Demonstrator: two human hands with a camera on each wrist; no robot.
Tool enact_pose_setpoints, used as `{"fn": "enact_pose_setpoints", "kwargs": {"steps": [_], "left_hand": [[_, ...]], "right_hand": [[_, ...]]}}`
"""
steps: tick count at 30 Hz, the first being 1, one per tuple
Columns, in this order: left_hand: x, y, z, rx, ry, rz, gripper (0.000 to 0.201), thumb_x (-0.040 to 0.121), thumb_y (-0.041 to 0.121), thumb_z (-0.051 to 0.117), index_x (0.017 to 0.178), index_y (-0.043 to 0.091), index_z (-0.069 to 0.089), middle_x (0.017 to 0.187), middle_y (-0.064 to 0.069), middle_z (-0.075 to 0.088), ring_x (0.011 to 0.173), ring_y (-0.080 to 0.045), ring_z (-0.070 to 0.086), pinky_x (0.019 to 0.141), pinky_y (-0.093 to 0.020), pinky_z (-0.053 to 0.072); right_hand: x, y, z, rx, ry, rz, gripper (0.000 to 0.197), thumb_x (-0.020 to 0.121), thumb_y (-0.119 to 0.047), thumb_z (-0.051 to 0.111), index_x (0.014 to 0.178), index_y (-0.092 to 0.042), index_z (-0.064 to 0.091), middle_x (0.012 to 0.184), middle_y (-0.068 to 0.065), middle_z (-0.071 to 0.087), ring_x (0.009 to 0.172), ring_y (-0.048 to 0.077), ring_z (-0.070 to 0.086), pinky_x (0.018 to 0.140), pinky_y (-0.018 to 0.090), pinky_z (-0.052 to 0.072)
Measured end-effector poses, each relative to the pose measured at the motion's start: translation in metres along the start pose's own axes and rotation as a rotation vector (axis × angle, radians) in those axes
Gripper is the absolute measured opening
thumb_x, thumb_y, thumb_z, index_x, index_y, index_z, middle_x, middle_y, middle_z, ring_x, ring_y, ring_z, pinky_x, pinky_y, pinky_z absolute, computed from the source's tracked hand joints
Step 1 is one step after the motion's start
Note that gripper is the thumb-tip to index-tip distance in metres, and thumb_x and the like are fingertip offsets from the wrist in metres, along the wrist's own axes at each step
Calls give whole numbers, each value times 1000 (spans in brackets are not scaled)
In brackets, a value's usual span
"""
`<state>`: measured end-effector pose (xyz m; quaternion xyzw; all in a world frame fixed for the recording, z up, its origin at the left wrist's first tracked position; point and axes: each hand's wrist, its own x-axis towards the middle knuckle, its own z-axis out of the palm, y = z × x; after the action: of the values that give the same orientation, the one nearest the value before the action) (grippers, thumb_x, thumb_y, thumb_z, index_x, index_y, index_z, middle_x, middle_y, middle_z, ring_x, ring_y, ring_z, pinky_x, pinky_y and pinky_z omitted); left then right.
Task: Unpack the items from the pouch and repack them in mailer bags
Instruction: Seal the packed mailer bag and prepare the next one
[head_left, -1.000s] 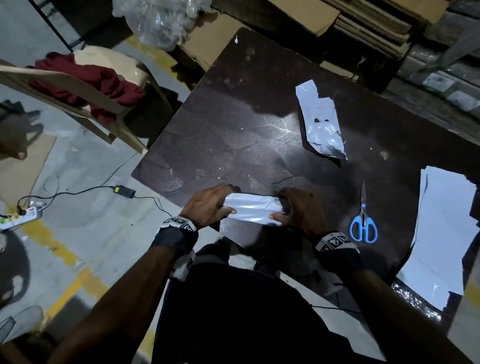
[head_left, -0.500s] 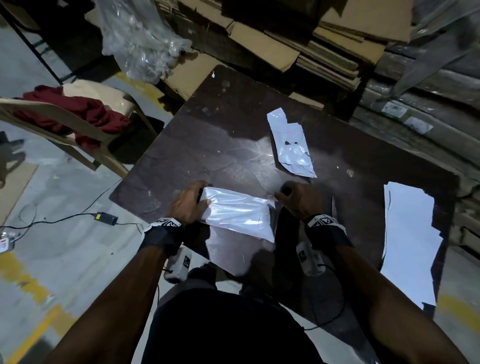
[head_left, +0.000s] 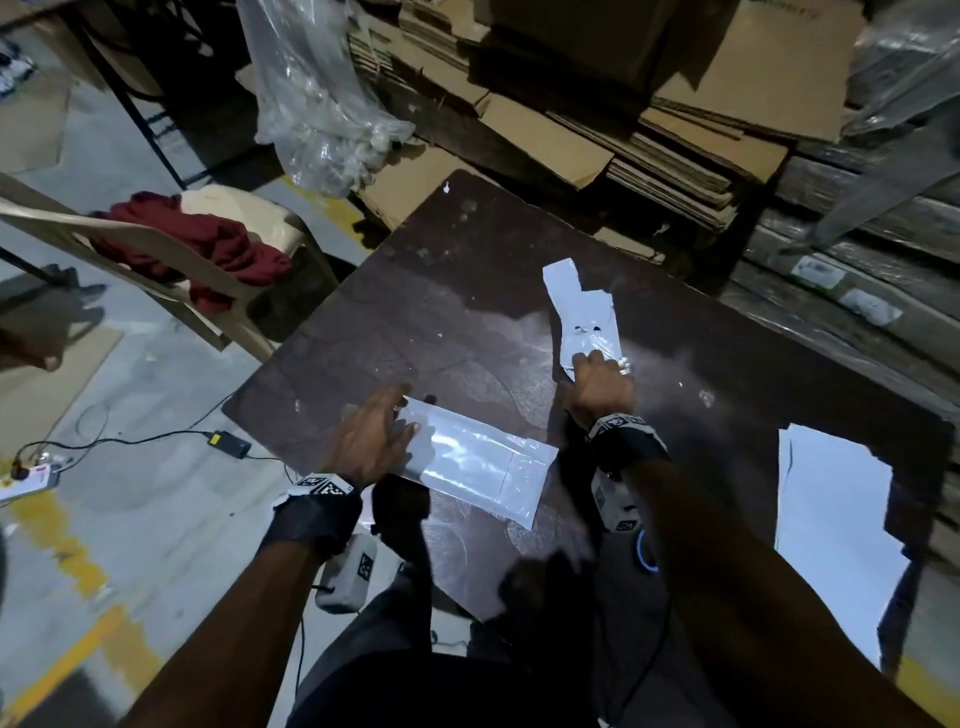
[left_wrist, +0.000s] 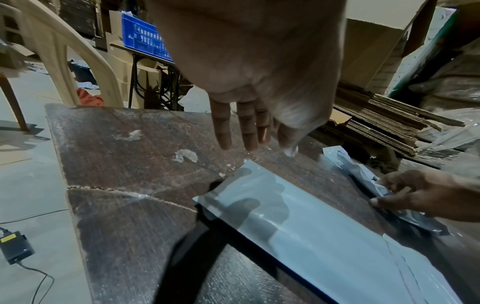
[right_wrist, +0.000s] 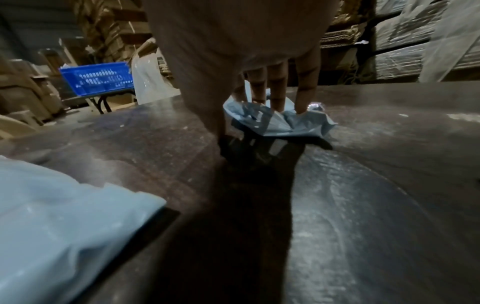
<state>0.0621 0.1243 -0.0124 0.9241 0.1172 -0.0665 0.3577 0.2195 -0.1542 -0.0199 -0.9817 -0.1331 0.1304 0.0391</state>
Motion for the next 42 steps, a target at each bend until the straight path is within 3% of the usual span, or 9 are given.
{"fn": "enact_pose_setpoints", "kwargs": {"steps": [2, 8, 14, 20, 25, 30, 34, 37, 42], "left_hand": [[-2, 0, 0, 14, 2, 23, 43, 91, 27, 64, 131, 24, 47, 115, -2, 59, 97, -19, 60, 81, -32, 49], [-1, 7, -2, 47, -9, -19, 47, 93, 26, 62, 136, 17, 46, 120, -6, 60, 101, -23, 62, 83, -30, 47], [4, 19, -6, 61, -37, -79, 51, 96, 25, 59, 143, 21, 41, 136, -2, 55, 116, -21, 60, 85, -23, 42], [13, 21, -7, 145, -50, -63, 50, 93, 40, 55, 138, 34, 36, 134, -1, 56, 112, -23, 62, 94, -47, 50], [15, 21, -4, 164, -42, -47, 48, 93, 40, 56, 137, 36, 36, 131, 2, 57, 113, -23, 61, 93, -50, 50], [15, 19, -1, 209, -59, -31, 45, 92, 40, 56, 131, 39, 35, 129, -3, 59, 112, -28, 62, 90, -53, 50], [13, 25, 2, 240, -84, -54, 40, 92, 36, 57, 127, 38, 38, 125, -3, 61, 111, -28, 62, 93, -52, 46], [10, 34, 5, 272, -104, -54, 42, 95, 30, 56, 135, 28, 41, 131, -5, 59, 115, -29, 59, 86, -36, 37], [7, 45, 10, 303, -167, -4, 44, 96, 26, 56, 137, 25, 41, 132, -3, 57, 115, -30, 60, 80, -36, 37]], "right_hand": [[-2, 7, 3, 45, 96, -18, 24, 87, -21, 50, 100, -7, 63, 95, 18, 61, 85, 38, 62, 74, 43, 51], [1, 26, -18, 231, 60, 194, 32, 95, -20, 44, 123, -10, 58, 120, 17, 61, 111, 37, 57, 90, 43, 46], [-5, 41, -26, 524, 303, 170, 30, 89, -27, 37, 105, -5, 50, 97, 27, 62, 88, 43, 58, 74, 43, 43], [-8, 43, -28, 927, 280, 96, 35, 86, -28, 39, 110, -6, 51, 89, 11, 60, 80, 26, 55, 69, 31, 39], [1, 60, 1, 918, 135, 368, 45, 88, -23, 54, 130, -8, 46, 115, 21, 64, 105, 37, 61, 94, 46, 48], [-3, 76, 8, 940, 207, 431, 52, 76, -26, 53, 126, -11, 52, 115, 17, 66, 107, 36, 61, 96, 45, 48], [-12, 83, -7, 933, 421, 358, 44, 85, -14, 51, 129, -14, 55, 115, 12, 66, 105, 29, 60, 89, 33, 46], [-20, 91, -17, 886, 573, 247, 39, 84, -16, 50, 121, -18, 61, 105, 7, 68, 96, 25, 62, 81, 33, 48], [-31, 99, -15, 647, 574, 113, 31, 83, -11, 53, 109, -11, 71, 109, 13, 69, 101, 30, 61, 87, 35, 48]]}}
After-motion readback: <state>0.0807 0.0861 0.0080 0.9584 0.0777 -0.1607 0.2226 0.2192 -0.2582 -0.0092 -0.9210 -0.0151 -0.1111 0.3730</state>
